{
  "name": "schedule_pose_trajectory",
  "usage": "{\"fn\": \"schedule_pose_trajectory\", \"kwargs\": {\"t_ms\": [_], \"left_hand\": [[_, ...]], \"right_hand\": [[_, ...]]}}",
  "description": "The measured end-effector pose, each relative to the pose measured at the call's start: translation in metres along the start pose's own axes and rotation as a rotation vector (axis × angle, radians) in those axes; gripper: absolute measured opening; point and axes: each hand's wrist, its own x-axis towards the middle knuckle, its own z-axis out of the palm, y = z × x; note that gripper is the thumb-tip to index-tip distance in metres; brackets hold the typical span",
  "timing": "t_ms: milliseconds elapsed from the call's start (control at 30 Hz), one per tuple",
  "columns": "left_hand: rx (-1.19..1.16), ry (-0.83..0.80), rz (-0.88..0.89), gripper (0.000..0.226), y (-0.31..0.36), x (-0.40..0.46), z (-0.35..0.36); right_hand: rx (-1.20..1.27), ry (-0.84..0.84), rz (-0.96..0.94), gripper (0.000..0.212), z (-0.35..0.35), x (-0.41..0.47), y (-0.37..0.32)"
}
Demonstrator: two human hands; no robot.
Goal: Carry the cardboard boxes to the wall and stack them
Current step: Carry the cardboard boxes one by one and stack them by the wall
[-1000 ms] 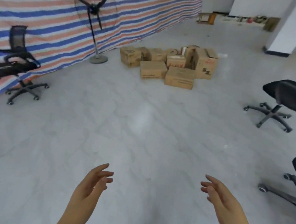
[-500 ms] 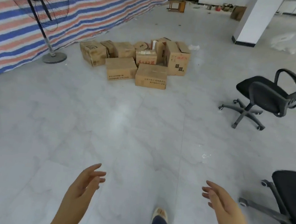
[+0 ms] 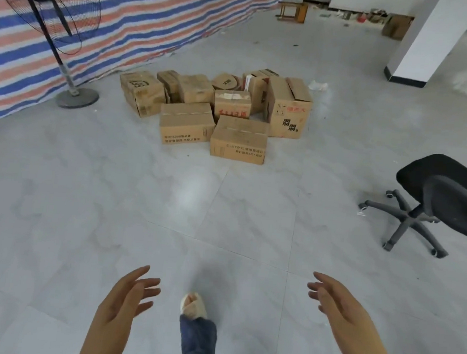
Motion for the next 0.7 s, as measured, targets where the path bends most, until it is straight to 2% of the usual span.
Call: {"fn": "schedule_pose_trajectory", "kwargs": {"t_ms": [167, 333, 500, 567, 600, 667, 700], "left_hand": [[0.039, -0.061, 0.020, 0.028, 0.018, 0.130, 0.026], [0.073, -0.132, 0.086, 0.028, 0.073, 0.257, 0.056], [0.198, -0.229, 0.102, 0.027, 0.102, 0.349, 0.086], [0.230, -0.233, 0.084, 0.028, 0.103, 0.380, 0.099], [0.245, -0.230, 0.073, 0.028, 0.101, 0.395, 0.105], [0.258, -0.211, 0.051, 0.028, 0.098, 0.427, 0.119], [0.261, -0.195, 0.042, 0.028, 0.097, 0.442, 0.127]], "right_hand": [[0.016, 0.060, 0.025, 0.026, 0.025, 0.110, -0.033], [0.058, 0.135, 0.064, 0.026, 0.038, 0.210, -0.081], [0.093, 0.138, 0.106, 0.026, 0.051, 0.289, -0.109], [0.092, 0.099, 0.146, 0.018, 0.058, 0.319, -0.115], [0.091, 0.080, 0.167, 0.031, 0.062, 0.335, -0.118], [0.066, 0.067, 0.191, 0.084, 0.066, 0.374, -0.120], [0.066, 0.066, 0.195, 0.097, 0.066, 0.396, -0.119]]}}
